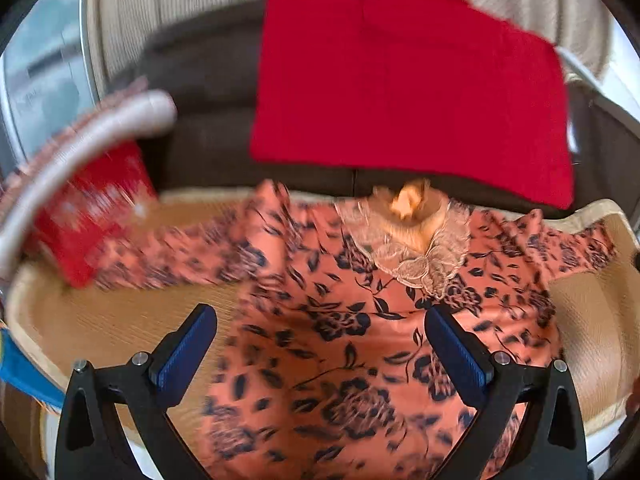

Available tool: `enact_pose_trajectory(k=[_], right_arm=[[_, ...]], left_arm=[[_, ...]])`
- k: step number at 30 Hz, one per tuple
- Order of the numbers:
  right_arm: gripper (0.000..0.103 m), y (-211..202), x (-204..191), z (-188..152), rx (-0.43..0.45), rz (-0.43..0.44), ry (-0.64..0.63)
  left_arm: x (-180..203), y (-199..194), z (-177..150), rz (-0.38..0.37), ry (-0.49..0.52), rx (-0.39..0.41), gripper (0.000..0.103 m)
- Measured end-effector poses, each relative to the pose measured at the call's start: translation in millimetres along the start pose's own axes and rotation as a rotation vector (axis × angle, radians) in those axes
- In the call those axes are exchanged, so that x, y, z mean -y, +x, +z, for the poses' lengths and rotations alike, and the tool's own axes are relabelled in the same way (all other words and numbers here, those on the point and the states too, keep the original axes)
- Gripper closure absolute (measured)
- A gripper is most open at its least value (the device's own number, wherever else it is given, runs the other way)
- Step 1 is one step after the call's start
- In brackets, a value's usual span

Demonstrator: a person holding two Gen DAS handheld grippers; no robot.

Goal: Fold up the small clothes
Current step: 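Grasp the blouse sleeve cuff with the right tool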

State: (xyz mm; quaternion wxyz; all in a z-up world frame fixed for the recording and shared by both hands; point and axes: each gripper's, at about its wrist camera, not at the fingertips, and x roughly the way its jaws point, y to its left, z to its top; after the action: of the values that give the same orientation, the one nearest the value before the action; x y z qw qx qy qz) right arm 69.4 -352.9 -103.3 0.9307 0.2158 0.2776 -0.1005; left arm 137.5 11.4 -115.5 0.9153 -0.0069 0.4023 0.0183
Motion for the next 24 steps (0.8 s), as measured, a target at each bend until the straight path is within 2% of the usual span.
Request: enact_pose_trajectory(k=[1,2,4,7,10,12,14,17,22,24], right_arm=[[0.003,11.5,21.1,4.0,-0.008,-0.003,0.067],[0.004,29.9,61.0,10.2,-0.015,-0.003,0.181],[0.007,55.1,109.3,20.5,-0.017,-0.051,0.281],[0.023,93.6,166.0,42.4,-0.039,-0.135,0.359],[0.026,124.3,210.7,61.1,-0.045,-0.202,0.414],[0.026,144.2,237.5,72.2,-0.041,-0.216,0.463],[0.027,162.9,257.8,77.7,-0.045,-0.236,0.512],[0.030,183.4,274.4,78.4,-0.037,-0.246,0.570],[0.038,212.1,285.4,76.5,-0.045,-0.298,0.624],[0.056,218.3,287.1,77.6,-0.056,-0.315,0.626]], left_arm=[[4.3,16.4,2.1,-0.001,-0.013,-0.013,0.000],[9.2,33.1,4.7,-0.002,-0.025,-0.023,0.000],[18.8,62.3,9.4,-0.008,-0.039,-0.035,0.000],[32.8,95.8,13.5,0.013,-0.034,-0.036,0.000],[41.9,119.3,11.6,0.027,-0.008,0.001,0.000],[45.5,132.6,9.3,0.027,0.008,-0.009,0.000],[50.5,143.5,12.4,0.012,0.027,-0.044,0.000],[55.5,147.4,16.0,0.042,0.061,-0.016,0.000],[55.0,146.5,17.8,0.030,0.079,0.010,0.000],[55.8,147.4,17.3,0.042,0.096,0.025,0.000]])
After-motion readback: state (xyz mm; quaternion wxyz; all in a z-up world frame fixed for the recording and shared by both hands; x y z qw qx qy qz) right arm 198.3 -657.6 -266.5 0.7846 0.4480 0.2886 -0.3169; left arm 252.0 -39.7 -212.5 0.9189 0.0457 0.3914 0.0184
